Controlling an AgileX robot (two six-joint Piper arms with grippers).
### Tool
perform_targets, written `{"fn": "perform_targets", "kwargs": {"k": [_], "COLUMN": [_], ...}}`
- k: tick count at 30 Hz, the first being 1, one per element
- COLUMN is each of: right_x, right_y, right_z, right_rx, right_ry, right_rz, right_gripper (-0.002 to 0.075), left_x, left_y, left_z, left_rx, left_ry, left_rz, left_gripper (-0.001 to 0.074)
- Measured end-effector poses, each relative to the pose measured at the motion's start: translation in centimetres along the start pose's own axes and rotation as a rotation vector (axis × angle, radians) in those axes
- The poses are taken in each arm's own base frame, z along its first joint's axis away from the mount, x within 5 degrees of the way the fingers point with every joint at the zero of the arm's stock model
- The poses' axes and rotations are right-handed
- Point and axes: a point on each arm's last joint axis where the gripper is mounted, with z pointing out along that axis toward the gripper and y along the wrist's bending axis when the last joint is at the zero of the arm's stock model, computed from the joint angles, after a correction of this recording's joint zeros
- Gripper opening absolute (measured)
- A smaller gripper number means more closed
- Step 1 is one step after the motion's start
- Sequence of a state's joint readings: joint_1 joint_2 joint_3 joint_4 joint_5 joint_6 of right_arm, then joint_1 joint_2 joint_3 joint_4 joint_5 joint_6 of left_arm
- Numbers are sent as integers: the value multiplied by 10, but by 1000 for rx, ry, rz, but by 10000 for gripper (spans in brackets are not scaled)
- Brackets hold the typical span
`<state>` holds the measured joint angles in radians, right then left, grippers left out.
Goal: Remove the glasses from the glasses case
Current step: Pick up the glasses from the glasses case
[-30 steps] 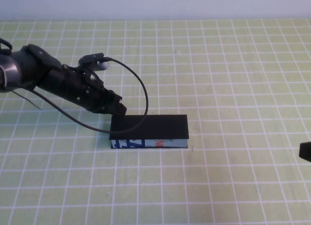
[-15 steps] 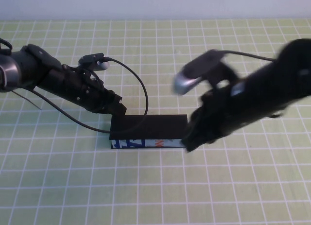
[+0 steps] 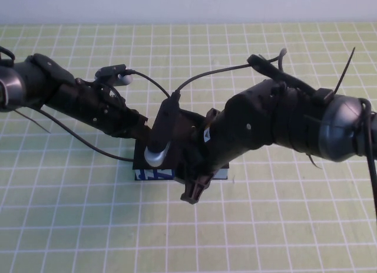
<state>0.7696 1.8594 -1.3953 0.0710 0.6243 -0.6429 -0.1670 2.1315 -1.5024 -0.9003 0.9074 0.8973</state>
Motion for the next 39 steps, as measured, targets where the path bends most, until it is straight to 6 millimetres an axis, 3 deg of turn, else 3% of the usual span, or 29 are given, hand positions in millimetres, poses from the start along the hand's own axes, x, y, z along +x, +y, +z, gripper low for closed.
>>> {"fn": "perform_targets", "kwargs": {"k": [4, 23, 35, 39], "right_x": [-3, 6, 4, 4], "right_y": [-2, -6, -8, -9], "right_z": [7, 44, 47, 47], "right_rx": [37, 96, 114, 121], "right_ry": [-30, 8, 4, 6], "right_rz": [-39, -159, -183, -197], "right_gripper": [369, 335, 244, 148], "left_x": [0, 0, 0, 0], "left_y": [0, 0, 0, 0], "left_z": [0, 0, 0, 0], "left_rx": [-1, -1, -2, -2], "left_ry": [1, 1, 0, 0], "left_rz": [1, 1, 1, 1], "left_gripper": [-4, -4, -4, -4]}}
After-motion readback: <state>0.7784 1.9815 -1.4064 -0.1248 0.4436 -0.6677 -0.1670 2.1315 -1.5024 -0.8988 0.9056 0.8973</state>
